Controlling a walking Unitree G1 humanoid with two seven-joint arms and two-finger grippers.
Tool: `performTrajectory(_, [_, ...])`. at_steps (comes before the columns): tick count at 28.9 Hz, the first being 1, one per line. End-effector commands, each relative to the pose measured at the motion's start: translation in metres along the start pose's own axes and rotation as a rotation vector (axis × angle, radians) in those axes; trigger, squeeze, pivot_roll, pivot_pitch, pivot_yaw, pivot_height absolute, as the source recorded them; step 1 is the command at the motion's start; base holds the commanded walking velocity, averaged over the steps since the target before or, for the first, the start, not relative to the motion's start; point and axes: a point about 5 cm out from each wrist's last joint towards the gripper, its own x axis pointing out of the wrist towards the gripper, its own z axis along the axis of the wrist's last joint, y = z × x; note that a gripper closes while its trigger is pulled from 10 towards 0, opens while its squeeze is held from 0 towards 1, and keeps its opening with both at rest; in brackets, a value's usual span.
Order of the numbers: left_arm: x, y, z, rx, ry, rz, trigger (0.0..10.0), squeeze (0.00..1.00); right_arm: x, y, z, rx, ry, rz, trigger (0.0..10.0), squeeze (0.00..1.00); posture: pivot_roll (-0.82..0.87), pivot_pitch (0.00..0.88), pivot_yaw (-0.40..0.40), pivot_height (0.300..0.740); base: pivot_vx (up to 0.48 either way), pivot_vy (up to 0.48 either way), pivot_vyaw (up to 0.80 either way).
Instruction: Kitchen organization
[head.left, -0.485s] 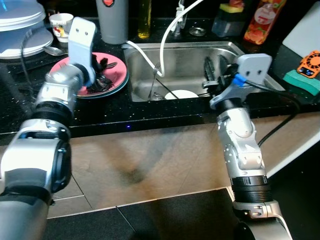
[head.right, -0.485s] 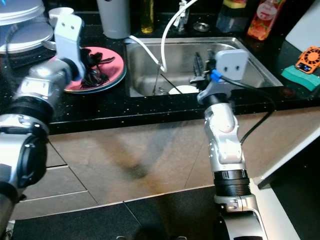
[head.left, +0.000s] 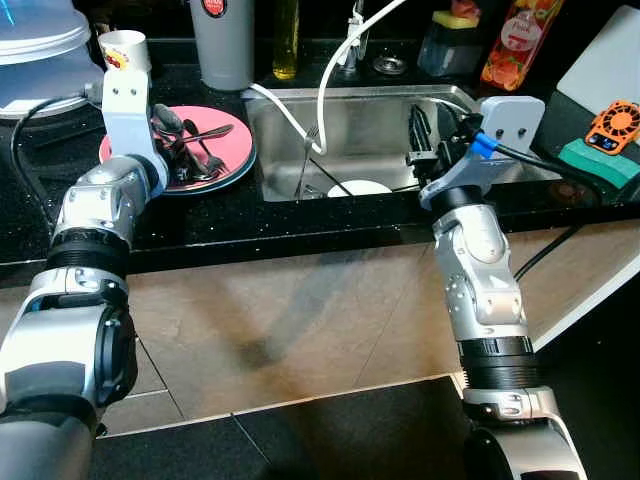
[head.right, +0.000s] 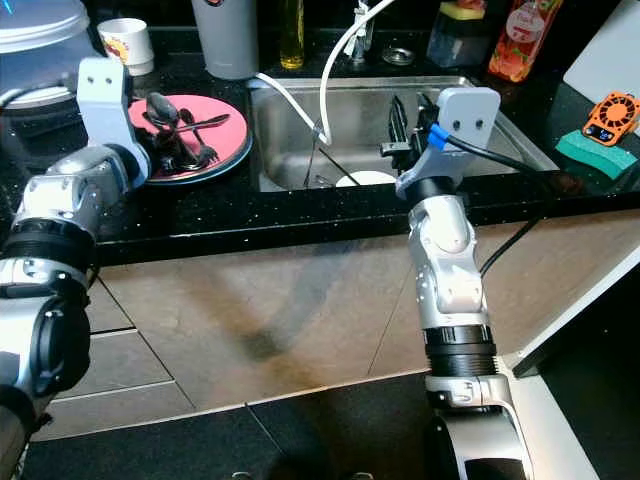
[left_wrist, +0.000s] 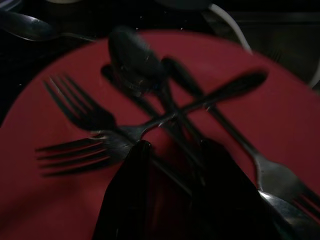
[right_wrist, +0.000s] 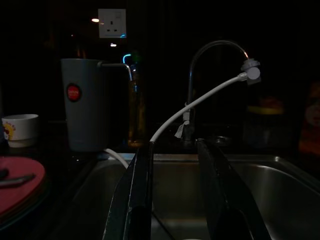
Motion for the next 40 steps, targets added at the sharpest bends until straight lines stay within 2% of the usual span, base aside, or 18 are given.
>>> performTrajectory(1, [0.001,-0.006,-0.007,-0.046,0.059,-0.016,10.0,0.00,0.000,-0.001,0.000,0.001,-0.004,-0.003,10.0,0.00,0.21,0.092,-0.045,0.740,0.000,0.000,0.00])
performTrajectory(5, [-0.001,-0.010,0.004,-0.120,0.066,-0.026,10.0,0.00,-0.004,-0.005,-0.002,0.002,0.005,-0.026,10.0,0.00,0.21,0.097,-0.037,0.740,0.000,0.000,0.00])
performTrajectory(8, [0.000,-0.010,0.006,-0.146,0.064,-0.012,10.0,0.00,-0.004,-0.005,-0.003,0.003,0.007,-0.029,10.0,0.00,0.20,0.102,-0.035,0.740,0.000,0.000,0.00])
performTrajectory(9, [0.001,-0.009,0.006,-0.195,0.073,0.003,10.0,0.00,-0.005,-0.004,-0.003,0.004,0.008,-0.028,10.0,0.00,0.20,0.104,-0.031,0.740,0.000,0.000,0.00])
performTrajectory(12, [0.002,-0.009,0.005,-0.238,0.084,0.031,10.0,0.00,-0.006,-0.004,-0.004,0.004,0.008,-0.027,10.0,0.00,0.20,0.106,-0.030,0.740,0.000,0.000,0.00])
performTrajectory(14, [0.003,-0.008,0.005,-0.337,0.105,0.101,10.0,0.00,-0.007,-0.004,-0.004,0.005,0.011,-0.030,10.0,0.00,0.20,0.112,-0.025,0.740,0.000,0.000,0.00])
performTrajectory(15, [0.003,-0.008,0.005,-0.337,0.105,0.101,10.0,0.00,-0.007,-0.004,-0.004,0.005,0.011,-0.030,10.0,0.00,0.20,0.112,-0.025,0.740,0.000,0.000,0.00])
performTrajectory(16, [0.003,-0.006,0.005,-0.386,0.112,0.142,10.0,0.00,-0.008,-0.004,-0.004,0.005,0.012,-0.032,10.0,0.00,0.20,0.114,-0.024,0.740,0.000,0.000,0.00])
performTrajectory(17, [0.002,-0.005,0.005,-0.452,0.125,0.161,10.0,0.00,-0.008,-0.004,-0.005,0.005,0.013,-0.033,10.0,0.00,0.20,0.115,-0.022,0.740,0.000,0.000,0.00])
performTrajectory(19, [0.002,-0.005,0.007,-0.514,0.132,0.171,10.0,0.00,-0.009,-0.004,-0.005,0.006,0.015,-0.034,10.0,0.00,0.20,0.115,-0.022,0.740,0.000,0.000,0.00])
performTrajectory(26, [0.000,-0.002,0.017,-0.515,0.081,0.235,10.0,0.00,-0.009,-0.004,-0.005,0.008,0.015,-0.034,10.0,0.00,0.20,0.122,-0.021,0.740,0.000,0.000,0.00])
performTrajectory(27, [-0.001,-0.002,0.022,-0.508,0.057,0.250,10.0,1.00,-0.009,-0.003,-0.006,0.010,0.016,-0.034,10.0,0.00,0.20,0.122,-0.021,0.740,0.000,0.000,0.00])
performTrajectory(32, [-0.002,-0.003,0.028,-0.530,0.048,0.251,10.0,1.00,-0.010,-0.003,-0.007,0.012,0.019,-0.034,10.0,0.00,0.21,0.123,-0.020,0.740,0.000,0.000,0.00])
performTrajectory(33, [-0.001,-0.003,0.028,-0.543,0.053,0.255,10.0,0.00,-0.010,-0.002,-0.007,0.013,0.020,-0.035,10.0,0.00,0.21,0.124,-0.020,0.740,0.000,0.000,0.00])
performTrajectory(37, [0.000,-0.003,0.019,-0.571,0.096,0.265,10.0,0.00,-0.011,-0.002,-0.007,0.014,0.020,-0.035,10.0,0.00,0.21,0.125,-0.015,0.740,0.000,0.000,0.00])
performTrajectory(40, [0.002,-0.004,0.012,-0.551,0.121,0.275,10.0,0.00,-0.011,-0.002,-0.006,0.014,0.019,-0.035,10.0,0.00,0.20,0.127,-0.011,0.740,0.000,0.000,0.00])
